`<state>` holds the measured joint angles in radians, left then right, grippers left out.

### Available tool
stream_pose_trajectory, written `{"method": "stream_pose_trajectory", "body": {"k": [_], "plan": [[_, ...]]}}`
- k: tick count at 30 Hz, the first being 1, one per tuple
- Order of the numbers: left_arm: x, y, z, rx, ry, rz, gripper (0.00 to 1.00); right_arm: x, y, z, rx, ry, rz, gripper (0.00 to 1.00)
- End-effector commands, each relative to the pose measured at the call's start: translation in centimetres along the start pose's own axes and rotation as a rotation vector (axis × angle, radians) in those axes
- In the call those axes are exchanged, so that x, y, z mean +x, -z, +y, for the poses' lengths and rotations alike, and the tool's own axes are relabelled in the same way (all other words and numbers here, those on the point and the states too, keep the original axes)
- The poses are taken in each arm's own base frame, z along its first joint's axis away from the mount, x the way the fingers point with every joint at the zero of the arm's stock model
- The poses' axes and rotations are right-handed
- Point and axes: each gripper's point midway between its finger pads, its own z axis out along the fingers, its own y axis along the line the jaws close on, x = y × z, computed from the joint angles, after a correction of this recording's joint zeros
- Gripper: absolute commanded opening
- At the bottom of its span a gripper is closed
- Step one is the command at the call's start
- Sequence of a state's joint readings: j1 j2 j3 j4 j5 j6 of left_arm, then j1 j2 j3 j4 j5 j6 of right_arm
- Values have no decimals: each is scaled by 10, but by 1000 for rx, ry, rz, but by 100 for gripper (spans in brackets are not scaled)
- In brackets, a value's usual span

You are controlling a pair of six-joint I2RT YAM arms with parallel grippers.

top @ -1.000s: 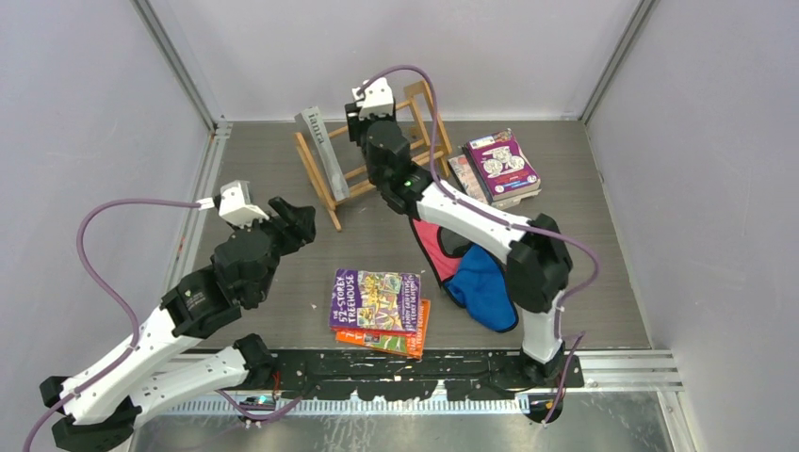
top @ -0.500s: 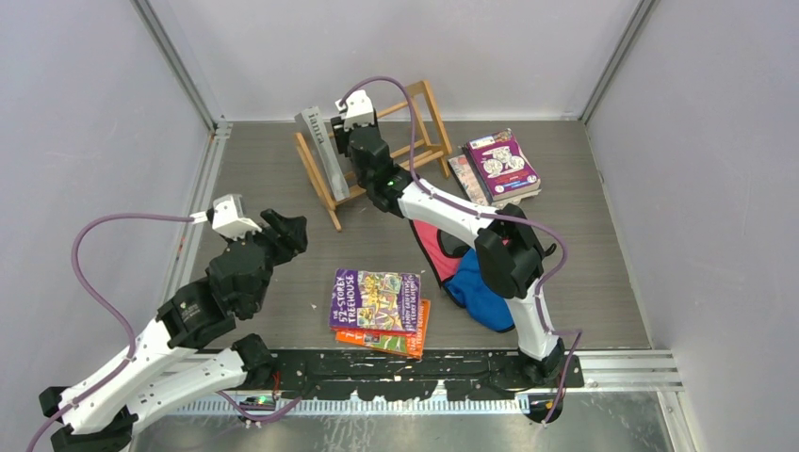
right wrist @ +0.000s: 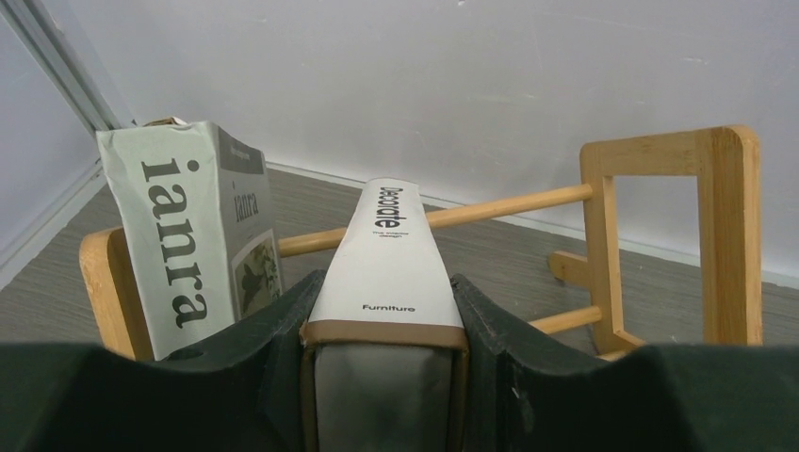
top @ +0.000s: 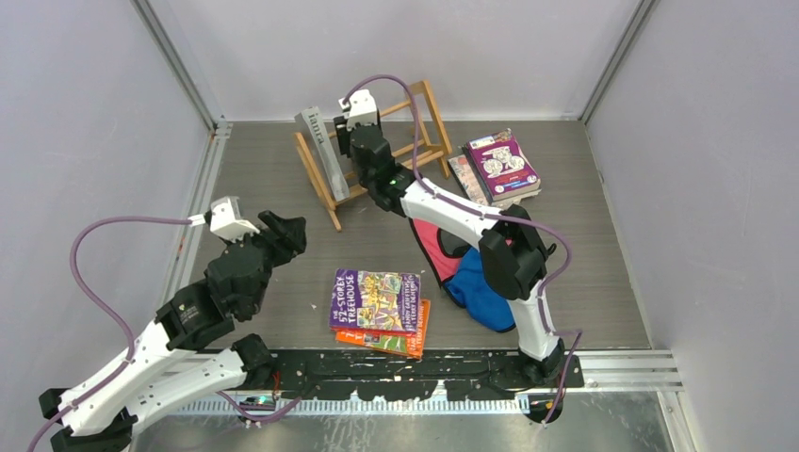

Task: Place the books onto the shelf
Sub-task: Adjust the book on the shelf.

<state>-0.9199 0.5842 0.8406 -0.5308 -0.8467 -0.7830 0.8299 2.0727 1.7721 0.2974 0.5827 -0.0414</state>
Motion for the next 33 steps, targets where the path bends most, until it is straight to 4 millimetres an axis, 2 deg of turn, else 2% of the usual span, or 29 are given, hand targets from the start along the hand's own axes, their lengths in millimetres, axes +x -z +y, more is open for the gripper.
{"method": "stream_pose_trajectory", "body": {"k": [1, 7, 19, 26, 33], "plan": [[-10, 1, -2, 3, 54, -32, 63, -39, 22, -20, 28, -55, -27, 34], [-7, 3, -5, 25, 76, -10, 63, -27, 44, -32, 40, -68, 4, 35], [0, 3, -11, 49, 120, 15, 62, 0, 94, -42, 54, -45, 43, 36], [2, 3, -12, 53, 132, 23, 62, 25, 114, -44, 63, -43, 73, 37], [3, 4, -12, 56, 134, 32, 62, 44, 123, -49, 86, -51, 98, 40]]}}
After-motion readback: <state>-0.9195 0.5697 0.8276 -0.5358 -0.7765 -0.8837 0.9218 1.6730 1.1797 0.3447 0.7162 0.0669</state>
